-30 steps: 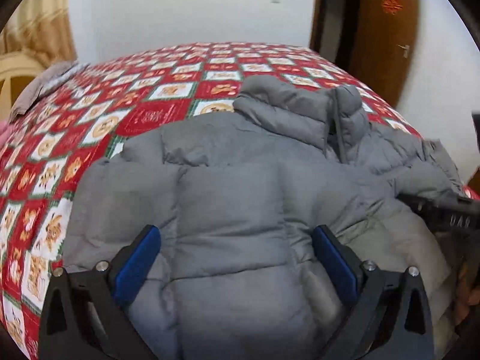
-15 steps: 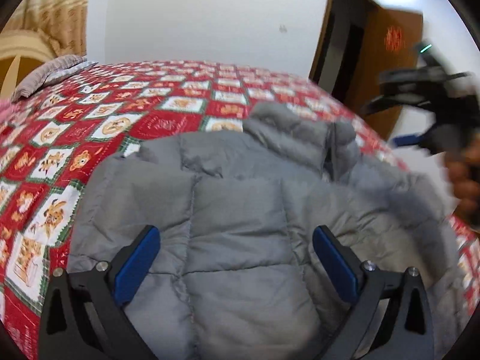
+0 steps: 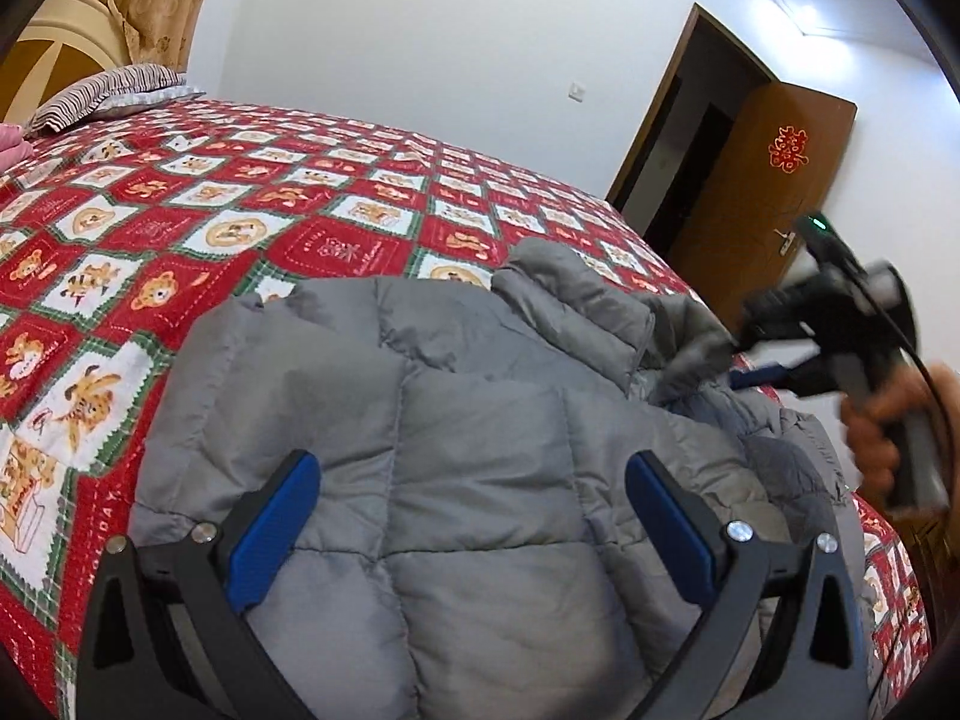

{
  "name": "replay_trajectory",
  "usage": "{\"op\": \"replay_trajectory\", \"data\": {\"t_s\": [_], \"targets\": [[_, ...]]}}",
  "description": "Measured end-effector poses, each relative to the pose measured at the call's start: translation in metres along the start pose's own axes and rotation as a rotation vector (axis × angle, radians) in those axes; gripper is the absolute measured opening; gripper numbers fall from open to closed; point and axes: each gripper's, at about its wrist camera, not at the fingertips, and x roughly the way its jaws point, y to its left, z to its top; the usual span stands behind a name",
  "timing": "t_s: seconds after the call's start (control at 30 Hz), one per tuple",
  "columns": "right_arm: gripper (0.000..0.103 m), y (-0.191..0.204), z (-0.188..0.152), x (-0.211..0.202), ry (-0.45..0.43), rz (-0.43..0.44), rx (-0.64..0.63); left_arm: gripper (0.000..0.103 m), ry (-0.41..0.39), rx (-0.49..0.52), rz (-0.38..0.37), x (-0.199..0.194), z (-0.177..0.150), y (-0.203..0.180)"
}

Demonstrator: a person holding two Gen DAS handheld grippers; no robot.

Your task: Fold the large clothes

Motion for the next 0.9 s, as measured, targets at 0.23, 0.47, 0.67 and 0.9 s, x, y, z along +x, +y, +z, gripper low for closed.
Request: {"op": "replay_trajectory", "data": {"t_s": [0.23, 0.47, 0.67, 0.9], "targets": [[0.036, -0.058, -0.062, 0.017, -0.135, -0.117, -0.017, 0.103, 0.009, 0.017, -0.005, -0.002, -0.001, -0.001], [0.037, -0.045, -0.094, 0.015, -0.361, -0.214, -0.145, 0.103, -0.015, 0.035, -0.039, -0.03, 0.035, -0.017], [0.037, -0.046, -0.094, 0.014, -0.38, -0.18, -0.126, 0.103, 0.093, 0.137, -0.003, 0.032, 0.114, -0.083], [0.038, -0.055, -0.095, 0.011, -0.396, -0.123, -0.094, 0.103, 0.247, 0.441, 0.276, 0.14, 0.084, -0.164]]}}
